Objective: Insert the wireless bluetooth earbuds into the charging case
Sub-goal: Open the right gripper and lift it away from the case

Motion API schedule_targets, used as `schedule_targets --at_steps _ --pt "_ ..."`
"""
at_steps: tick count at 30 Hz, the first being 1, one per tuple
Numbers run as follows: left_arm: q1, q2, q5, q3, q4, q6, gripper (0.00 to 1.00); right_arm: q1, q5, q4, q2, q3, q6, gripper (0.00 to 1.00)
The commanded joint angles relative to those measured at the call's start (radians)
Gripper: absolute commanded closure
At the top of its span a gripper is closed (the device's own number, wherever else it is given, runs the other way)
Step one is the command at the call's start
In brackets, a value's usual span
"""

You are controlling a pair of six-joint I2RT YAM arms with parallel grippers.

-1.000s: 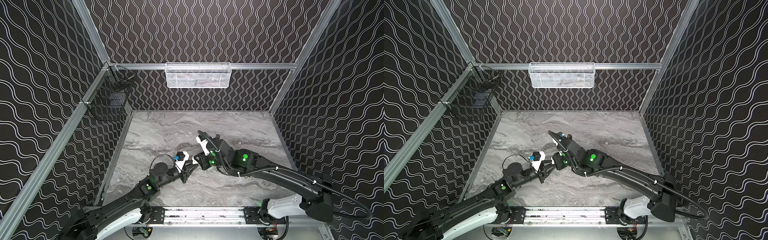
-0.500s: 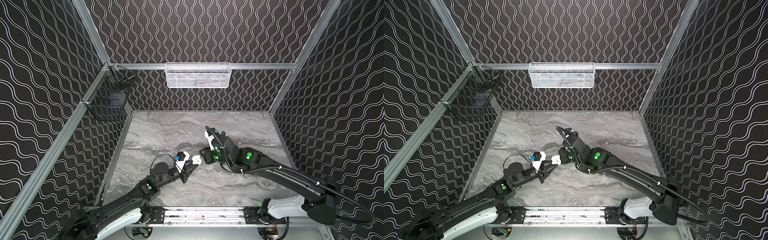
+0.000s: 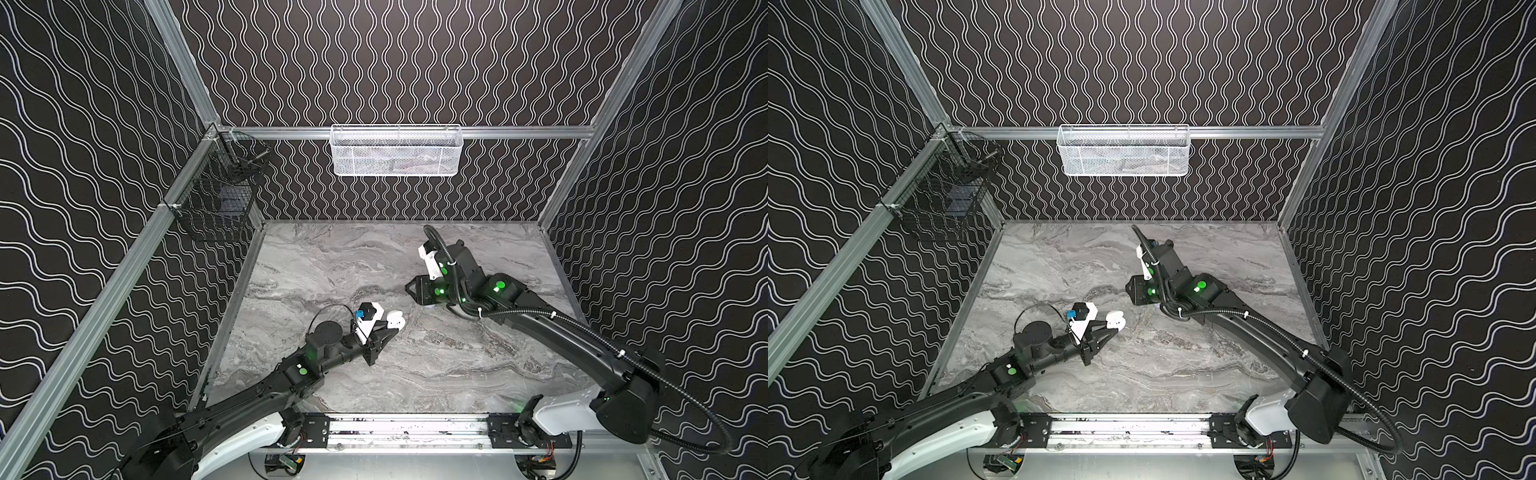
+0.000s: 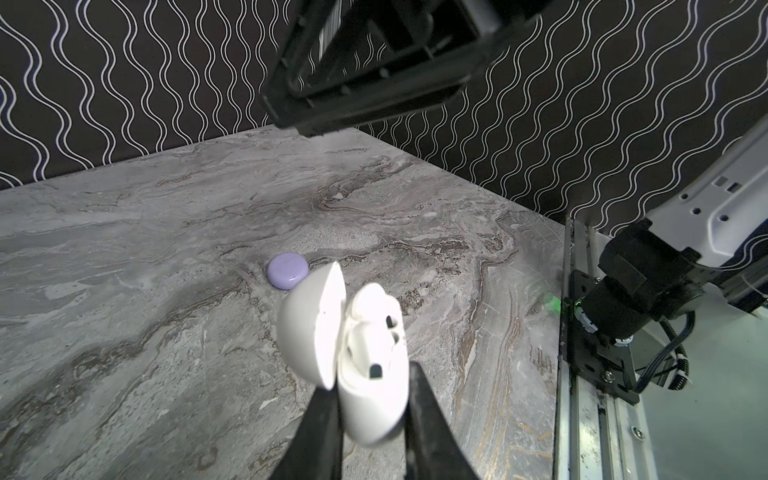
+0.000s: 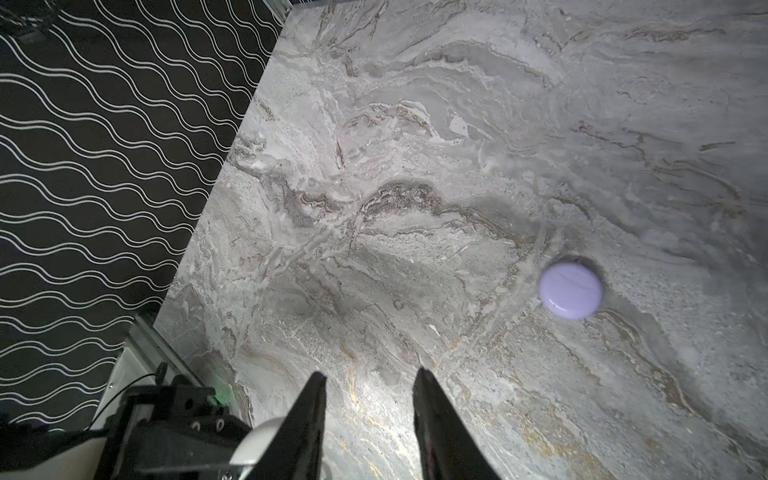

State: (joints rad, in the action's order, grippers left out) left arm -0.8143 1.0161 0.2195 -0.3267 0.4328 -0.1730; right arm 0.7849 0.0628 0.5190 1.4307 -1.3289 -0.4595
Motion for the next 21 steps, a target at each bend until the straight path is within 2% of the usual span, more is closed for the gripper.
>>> schedule_targets --at_steps 1,12,21 --pt "-0.009 -0.01 -0.022 -0.013 -0.025 0.041 0.8 -0.019 0.118 0.047 0.051 -0.066 0.036 0.61" --pt "-0.084 -0.017 -0.117 -0.038 -0.088 0.097 0.81 -0.034 0.227 0.142 0.191 -0.204 0.074 0.6" --pt "-0.159 0.002 -0.215 -0.064 -0.124 0.141 0.81 -0.036 0.322 0.193 0.251 -0.239 0.1 0.6"
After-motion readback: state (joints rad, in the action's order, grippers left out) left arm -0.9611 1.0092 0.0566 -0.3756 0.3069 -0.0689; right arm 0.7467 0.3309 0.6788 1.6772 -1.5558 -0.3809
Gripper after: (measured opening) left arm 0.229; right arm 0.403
